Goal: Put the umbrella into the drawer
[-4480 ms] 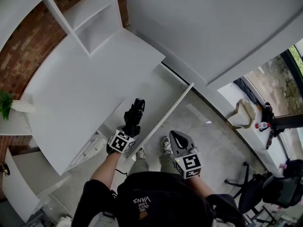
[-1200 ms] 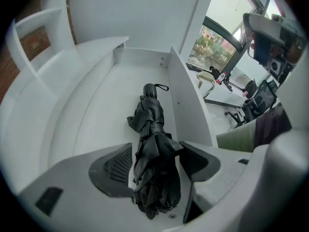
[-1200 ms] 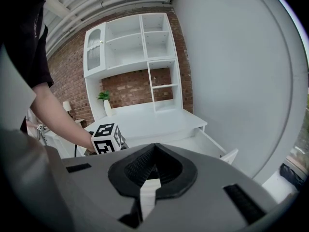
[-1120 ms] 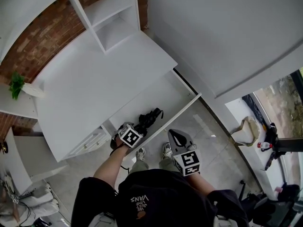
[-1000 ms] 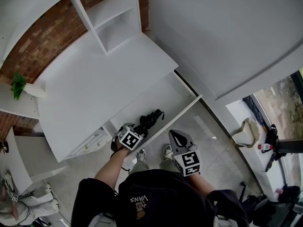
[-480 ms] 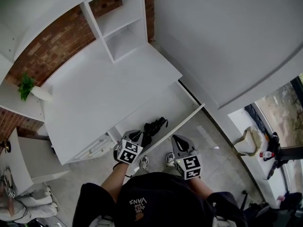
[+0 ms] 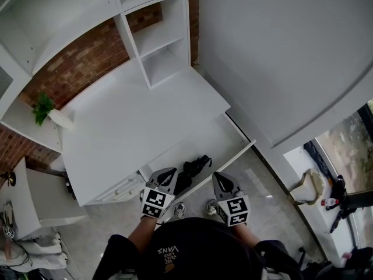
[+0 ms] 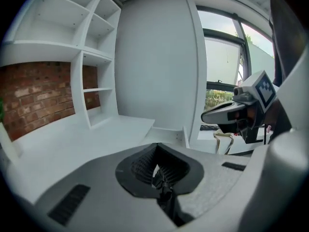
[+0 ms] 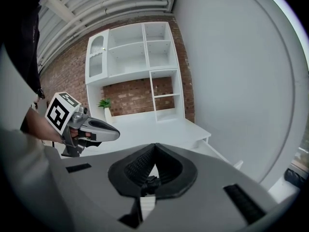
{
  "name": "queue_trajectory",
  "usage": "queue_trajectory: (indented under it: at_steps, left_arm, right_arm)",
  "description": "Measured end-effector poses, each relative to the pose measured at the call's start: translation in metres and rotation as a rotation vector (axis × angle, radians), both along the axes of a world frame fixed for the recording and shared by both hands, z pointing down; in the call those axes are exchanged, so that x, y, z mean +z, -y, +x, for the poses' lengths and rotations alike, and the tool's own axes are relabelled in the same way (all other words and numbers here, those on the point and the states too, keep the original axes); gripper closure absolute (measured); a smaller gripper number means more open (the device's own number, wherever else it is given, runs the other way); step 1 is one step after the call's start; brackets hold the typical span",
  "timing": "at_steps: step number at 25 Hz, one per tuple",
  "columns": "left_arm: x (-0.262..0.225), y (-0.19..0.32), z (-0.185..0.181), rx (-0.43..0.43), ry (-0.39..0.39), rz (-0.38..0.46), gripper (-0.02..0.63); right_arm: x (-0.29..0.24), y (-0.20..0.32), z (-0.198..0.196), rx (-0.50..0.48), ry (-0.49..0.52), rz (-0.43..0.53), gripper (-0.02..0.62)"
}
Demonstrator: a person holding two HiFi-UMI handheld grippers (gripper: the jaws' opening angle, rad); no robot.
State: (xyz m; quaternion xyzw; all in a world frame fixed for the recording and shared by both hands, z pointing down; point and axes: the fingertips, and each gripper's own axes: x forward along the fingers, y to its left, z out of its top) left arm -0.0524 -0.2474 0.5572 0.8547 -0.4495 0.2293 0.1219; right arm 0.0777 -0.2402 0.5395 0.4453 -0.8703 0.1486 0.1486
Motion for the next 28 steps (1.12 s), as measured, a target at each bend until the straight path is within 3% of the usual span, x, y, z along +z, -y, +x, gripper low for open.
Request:
queue_trajectory:
  at_steps: [14, 28]
  left_arm:
    - [-0.060, -0.020, -0.020, -0.036, -0.070, 0.142, 0.600]
    - [-0.074, -0.033, -0.033, -0.074, -0.073, 0.163, 0.600]
  right_arm:
    - [-0.043, -0.004, -0.011, -0.043, 0.046, 0.084, 0.597]
    - [-0.041, -0.007, 0.003, -0.035, -0.014, 0.072, 0.597]
